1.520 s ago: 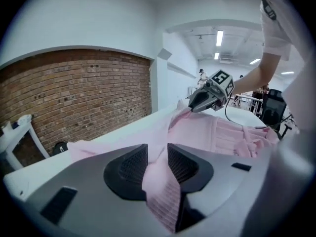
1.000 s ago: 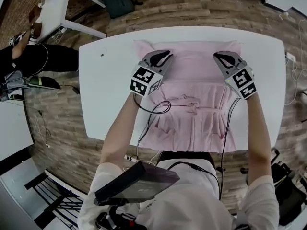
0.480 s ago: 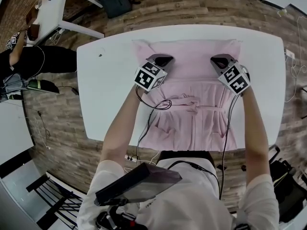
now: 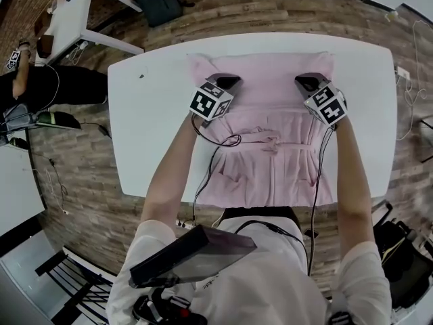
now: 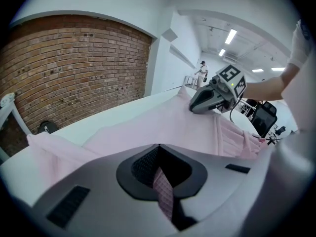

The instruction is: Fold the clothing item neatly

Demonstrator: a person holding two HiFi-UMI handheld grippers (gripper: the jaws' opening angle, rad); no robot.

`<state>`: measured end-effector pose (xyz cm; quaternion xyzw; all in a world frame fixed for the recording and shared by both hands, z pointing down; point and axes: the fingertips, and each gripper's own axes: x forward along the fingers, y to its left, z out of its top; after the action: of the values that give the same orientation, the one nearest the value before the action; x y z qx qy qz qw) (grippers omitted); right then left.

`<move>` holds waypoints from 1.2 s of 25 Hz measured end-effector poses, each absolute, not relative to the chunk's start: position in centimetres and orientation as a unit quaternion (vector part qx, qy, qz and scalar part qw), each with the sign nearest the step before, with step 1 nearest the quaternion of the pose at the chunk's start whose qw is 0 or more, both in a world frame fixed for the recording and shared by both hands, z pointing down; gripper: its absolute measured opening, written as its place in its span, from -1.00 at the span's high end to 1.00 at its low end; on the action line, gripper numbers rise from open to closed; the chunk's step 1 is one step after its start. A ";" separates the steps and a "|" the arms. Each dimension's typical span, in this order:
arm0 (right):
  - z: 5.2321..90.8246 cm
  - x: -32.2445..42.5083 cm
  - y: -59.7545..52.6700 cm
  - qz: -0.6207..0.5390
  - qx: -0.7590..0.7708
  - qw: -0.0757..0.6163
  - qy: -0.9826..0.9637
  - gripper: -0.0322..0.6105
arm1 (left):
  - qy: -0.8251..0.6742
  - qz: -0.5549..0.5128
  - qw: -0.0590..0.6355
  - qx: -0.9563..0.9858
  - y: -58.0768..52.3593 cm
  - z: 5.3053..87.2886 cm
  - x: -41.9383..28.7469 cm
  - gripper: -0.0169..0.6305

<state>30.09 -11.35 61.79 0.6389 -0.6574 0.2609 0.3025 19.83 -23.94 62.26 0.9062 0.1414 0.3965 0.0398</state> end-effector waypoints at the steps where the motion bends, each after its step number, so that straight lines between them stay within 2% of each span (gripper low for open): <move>1: 61.3 29.8 -11.2 0.260 0.645 0.292 -0.656 0.89 | 0.138 0.398 0.035 0.906 -23.9 62.2 19.5 0.94; 5: 58.1 28.9 -10.5 0.255 0.671 0.238 -0.655 0.89 | 0.125 0.371 0.055 0.919 -23.3 59.8 19.0 0.94; 18: 51.6 22.3 -8.7 0.223 0.703 0.181 -0.650 0.89 | 0.124 0.280 0.087 0.948 -18.3 51.1 14.8 0.94; 22: 49.2 20.3 -7.2 0.211 0.728 0.135 -0.638 0.89 | 0.106 0.243 0.086 0.960 -17.2 48.2 12.4 0.94; 30: 47.3 18.3 -3.8 0.202 0.765 0.110 -0.602 0.89 | 0.074 0.224 0.131 0.963 -16.6 47.7 8.2 0.94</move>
<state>18.32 -3.75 47.27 0.7646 -0.6019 0.2022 0.1104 8.19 -16.59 47.67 0.9627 0.0740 0.2244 0.1314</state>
